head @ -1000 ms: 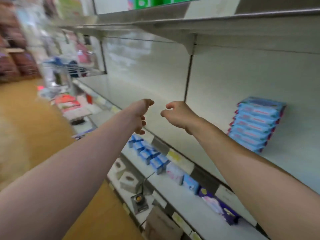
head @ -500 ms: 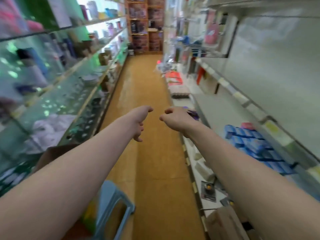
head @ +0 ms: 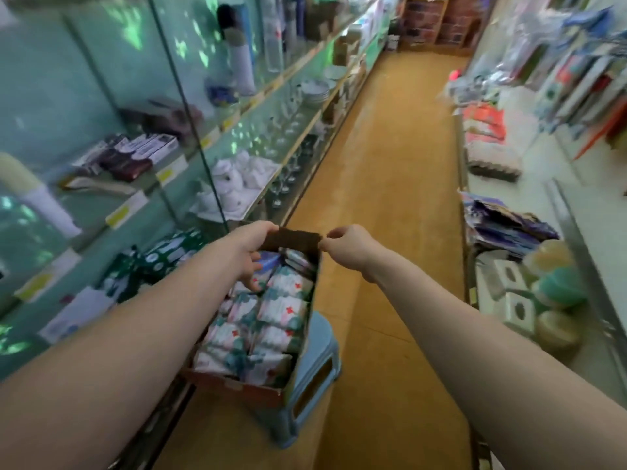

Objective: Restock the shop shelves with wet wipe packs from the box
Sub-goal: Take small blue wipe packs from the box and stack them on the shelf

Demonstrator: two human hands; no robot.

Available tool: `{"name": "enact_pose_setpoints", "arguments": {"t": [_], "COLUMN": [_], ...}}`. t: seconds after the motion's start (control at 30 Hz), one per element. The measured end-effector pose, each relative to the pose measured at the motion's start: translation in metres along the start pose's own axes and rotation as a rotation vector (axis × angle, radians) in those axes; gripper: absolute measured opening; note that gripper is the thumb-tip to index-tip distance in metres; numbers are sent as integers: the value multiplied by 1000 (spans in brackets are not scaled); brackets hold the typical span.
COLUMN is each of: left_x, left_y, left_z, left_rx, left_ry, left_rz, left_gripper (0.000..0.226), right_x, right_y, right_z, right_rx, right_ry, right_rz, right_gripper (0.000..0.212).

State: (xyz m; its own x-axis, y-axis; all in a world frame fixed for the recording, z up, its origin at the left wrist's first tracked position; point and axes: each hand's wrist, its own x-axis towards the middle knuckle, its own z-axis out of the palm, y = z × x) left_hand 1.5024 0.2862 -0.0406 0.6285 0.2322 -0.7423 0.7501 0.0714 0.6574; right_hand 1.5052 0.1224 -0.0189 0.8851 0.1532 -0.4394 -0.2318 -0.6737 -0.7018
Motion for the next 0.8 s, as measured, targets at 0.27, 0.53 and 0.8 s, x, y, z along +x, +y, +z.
{"name": "enact_pose_setpoints", "arguments": {"t": [0.27, 0.53, 0.8], "left_x": [74, 134, 211], "left_y": [-28, -39, -52], "left_z": [-48, -56, -57], "left_rx": [-136, -369, -587], "left_ry": [95, 207, 276], "left_rz": [-198, -325, -378], "left_gripper": [26, 45, 44], "right_x": [80, 183, 273], "right_y": [4, 22, 32], "right_z": [46, 88, 154], "right_rx": [-50, -179, -401], "right_ry": [-104, -323, -485], "right_rz": [86, 84, -62], "right_gripper": [38, 41, 11]}}
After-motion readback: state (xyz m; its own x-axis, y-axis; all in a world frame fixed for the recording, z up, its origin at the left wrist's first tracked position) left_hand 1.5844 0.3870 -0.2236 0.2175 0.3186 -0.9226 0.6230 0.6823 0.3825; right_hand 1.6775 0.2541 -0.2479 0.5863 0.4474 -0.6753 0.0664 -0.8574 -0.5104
